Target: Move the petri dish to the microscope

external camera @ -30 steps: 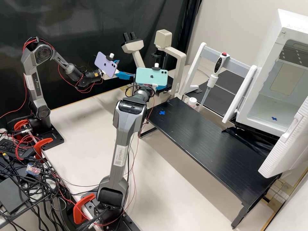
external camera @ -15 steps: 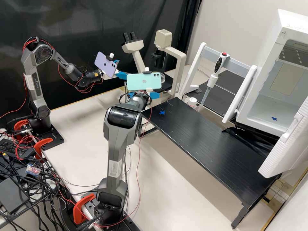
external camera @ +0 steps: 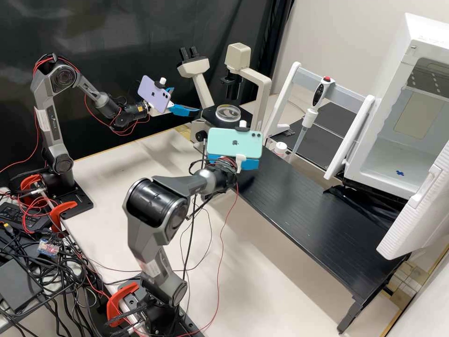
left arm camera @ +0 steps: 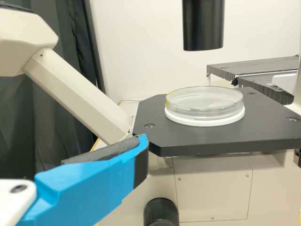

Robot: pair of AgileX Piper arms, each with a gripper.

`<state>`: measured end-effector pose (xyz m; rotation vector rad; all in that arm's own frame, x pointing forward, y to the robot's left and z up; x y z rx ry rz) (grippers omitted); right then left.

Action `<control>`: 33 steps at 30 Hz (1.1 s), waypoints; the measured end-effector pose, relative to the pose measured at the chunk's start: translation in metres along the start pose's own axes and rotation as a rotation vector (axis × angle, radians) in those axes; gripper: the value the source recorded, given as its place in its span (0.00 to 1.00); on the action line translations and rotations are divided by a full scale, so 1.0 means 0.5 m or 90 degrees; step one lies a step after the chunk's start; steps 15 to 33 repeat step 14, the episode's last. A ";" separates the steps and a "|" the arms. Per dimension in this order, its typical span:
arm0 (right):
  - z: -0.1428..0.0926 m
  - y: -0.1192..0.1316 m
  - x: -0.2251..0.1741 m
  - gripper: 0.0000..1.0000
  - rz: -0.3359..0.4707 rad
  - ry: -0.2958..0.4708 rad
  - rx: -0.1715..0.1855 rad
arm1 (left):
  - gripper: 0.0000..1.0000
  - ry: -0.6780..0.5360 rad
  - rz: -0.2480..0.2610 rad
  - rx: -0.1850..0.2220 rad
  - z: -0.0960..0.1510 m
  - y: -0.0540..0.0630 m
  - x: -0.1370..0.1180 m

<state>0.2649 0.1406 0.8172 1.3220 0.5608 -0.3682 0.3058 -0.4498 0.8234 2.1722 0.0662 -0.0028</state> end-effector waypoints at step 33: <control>0.151 0.048 -0.124 1.00 0.156 -0.119 0.239 | 1.00 0.000 0.000 0.000 0.000 0.000 0.000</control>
